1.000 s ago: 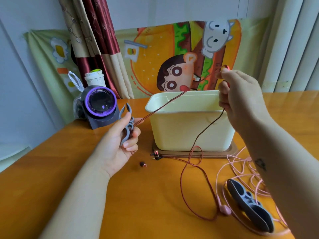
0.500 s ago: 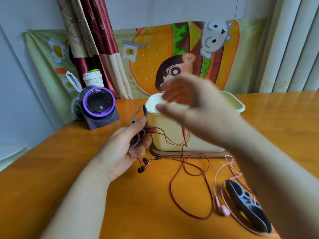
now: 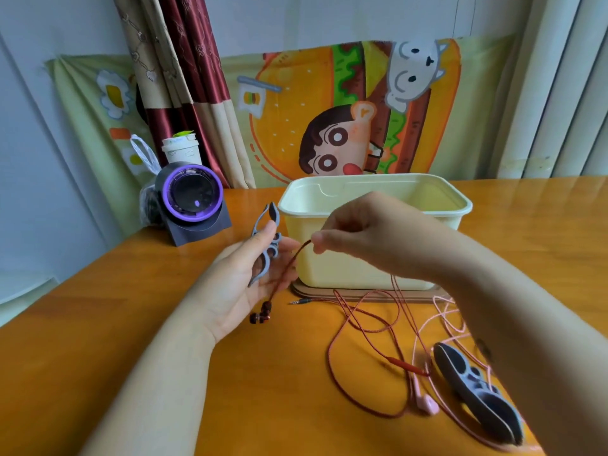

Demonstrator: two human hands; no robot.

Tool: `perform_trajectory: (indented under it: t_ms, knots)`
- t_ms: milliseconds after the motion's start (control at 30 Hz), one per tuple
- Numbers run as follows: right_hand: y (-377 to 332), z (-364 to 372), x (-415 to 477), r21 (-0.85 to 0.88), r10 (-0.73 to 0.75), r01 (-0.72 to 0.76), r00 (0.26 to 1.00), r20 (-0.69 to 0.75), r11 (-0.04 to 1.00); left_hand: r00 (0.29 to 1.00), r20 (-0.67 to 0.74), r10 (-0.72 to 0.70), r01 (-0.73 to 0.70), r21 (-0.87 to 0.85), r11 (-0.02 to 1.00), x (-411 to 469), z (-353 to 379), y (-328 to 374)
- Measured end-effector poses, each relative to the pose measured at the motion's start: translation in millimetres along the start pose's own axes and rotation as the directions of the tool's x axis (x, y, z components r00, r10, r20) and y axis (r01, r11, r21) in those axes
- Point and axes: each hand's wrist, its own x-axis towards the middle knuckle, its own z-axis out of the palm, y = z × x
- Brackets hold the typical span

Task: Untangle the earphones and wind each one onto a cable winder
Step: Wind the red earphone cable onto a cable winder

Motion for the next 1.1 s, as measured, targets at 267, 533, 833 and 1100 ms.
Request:
perform_trajectory:
  t_ms: [267,533,833,1100]
  knots:
    - [-1.6,-11.1,-5.7,0.007,-0.028,0.028,0.999,-0.04,1.0,1.0,0.005,-0.012,0.011,0.175,0.985,-3.1,1.9,-5.4]
    - [-0.4,-5.2,-3.0,-0.007,-0.052,0.052,0.997,-0.055,0.999,1.0,0.0,-0.025,0.025,0.068,0.997,-2.2,5.0,-5.2]
    - [-1.4,-0.5,-1.7,-0.005,-0.099,0.099,0.994,-0.035,0.995,0.935,0.32,-0.156,0.222,-0.183,0.958,-8.1,12.5,-4.2]
    - [-0.7,0.4,-1.1,0.003,-0.085,0.085,0.994,-0.062,0.996,0.935,0.332,-0.123,0.124,0.018,0.992,-10.3,11.1,-5.5]
